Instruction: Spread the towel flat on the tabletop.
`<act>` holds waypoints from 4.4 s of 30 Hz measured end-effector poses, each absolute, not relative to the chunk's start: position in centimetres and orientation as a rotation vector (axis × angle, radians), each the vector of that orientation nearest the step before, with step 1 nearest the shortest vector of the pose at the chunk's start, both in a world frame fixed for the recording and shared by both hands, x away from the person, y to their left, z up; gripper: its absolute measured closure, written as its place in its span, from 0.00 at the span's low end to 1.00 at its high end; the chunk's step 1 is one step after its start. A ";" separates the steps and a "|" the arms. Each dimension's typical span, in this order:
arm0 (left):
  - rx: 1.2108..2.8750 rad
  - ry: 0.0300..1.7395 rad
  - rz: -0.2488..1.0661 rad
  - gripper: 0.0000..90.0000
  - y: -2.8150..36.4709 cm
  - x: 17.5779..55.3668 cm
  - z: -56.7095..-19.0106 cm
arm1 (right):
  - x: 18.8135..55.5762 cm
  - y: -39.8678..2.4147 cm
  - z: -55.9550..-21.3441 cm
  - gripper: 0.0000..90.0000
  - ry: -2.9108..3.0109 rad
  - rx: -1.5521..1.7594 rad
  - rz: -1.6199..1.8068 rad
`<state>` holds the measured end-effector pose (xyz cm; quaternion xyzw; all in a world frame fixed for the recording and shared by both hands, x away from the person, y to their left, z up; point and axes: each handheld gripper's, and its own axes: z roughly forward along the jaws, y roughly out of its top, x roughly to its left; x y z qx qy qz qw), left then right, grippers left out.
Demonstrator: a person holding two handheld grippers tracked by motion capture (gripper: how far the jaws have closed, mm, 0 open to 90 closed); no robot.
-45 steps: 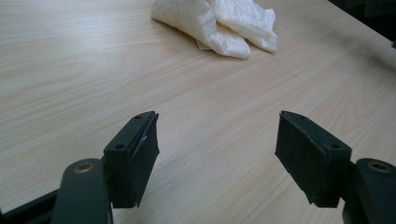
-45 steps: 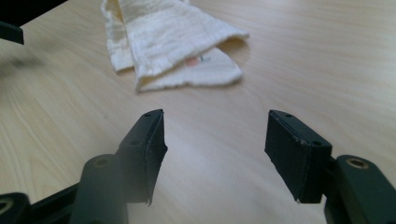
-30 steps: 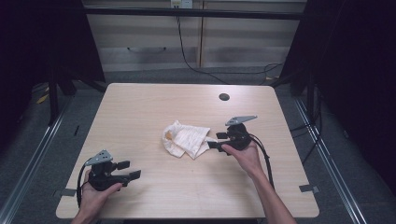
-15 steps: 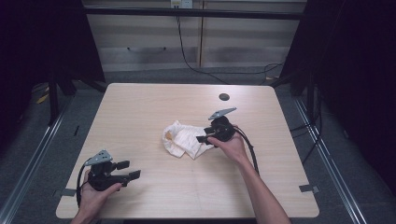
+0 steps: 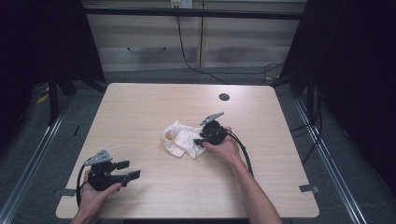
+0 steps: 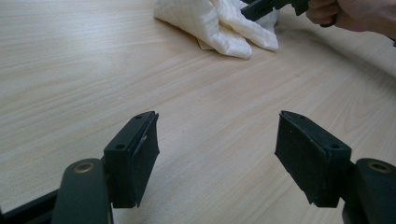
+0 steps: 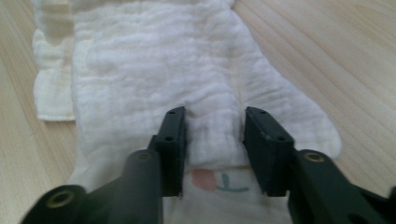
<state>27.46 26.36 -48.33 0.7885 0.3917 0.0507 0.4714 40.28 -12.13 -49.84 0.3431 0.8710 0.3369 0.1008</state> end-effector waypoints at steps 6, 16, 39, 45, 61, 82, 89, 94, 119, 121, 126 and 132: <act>1.934 0.959 0.124 0.33 26.3 27.4 -48.3 | 39.9 -12.4 -49.9 0.89 2.580 1.024 1.025; 1.932 0.964 0.124 0.33 26.4 27.4 -48.3 | 38.5 -13.8 -50.3 0.92 2.603 1.061 1.140; 1.914 0.972 0.167 0.27 26.4 27.3 -48.1 | 31.3 -15.3 -50.1 0.92 2.627 0.944 1.131; 1.893 0.973 0.165 0.24 26.7 27.2 -48.1 | 29.8 -15.9 -49.9 0.91 2.645 0.952 1.132; 1.901 0.974 0.167 0.21 26.7 27.3 -48.1 | 29.3 -20.5 -46.2 0.67 2.438 1.076 1.319; 1.906 0.977 0.178 0.23 26.7 27.2 -48.1 | 32.1 -19.8 -50.1 0.72 2.552 1.098 1.130; 1.910 0.981 0.180 0.24 26.7 27.2 -48.1 | 31.7 -19.3 -50.1 0.92 2.548 1.053 1.108; 1.912 0.981 0.180 0.24 26.7 27.2 -48.1 | 31.8 -19.5 -50.2 0.95 2.545 1.110 1.178; 1.905 0.989 0.176 0.24 26.7 27.3 -48.1 | 34.1 -20.3 -37.0 0.96 2.275 0.976 1.583; 1.905 0.990 0.176 0.24 26.7 27.3 -48.1 | 34.5 -20.0 -36.0 0.96 2.265 0.954 1.591; 1.907 0.988 0.175 0.24 26.7 27.3 -48.1 | 35.5 -19.5 -34.5 0.96 2.247 0.940 1.605; 1.905 0.992 0.182 0.24 26.8 27.4 -48.1 | 36.7 -18.8 -31.5 0.96 2.192 0.904 1.680</act>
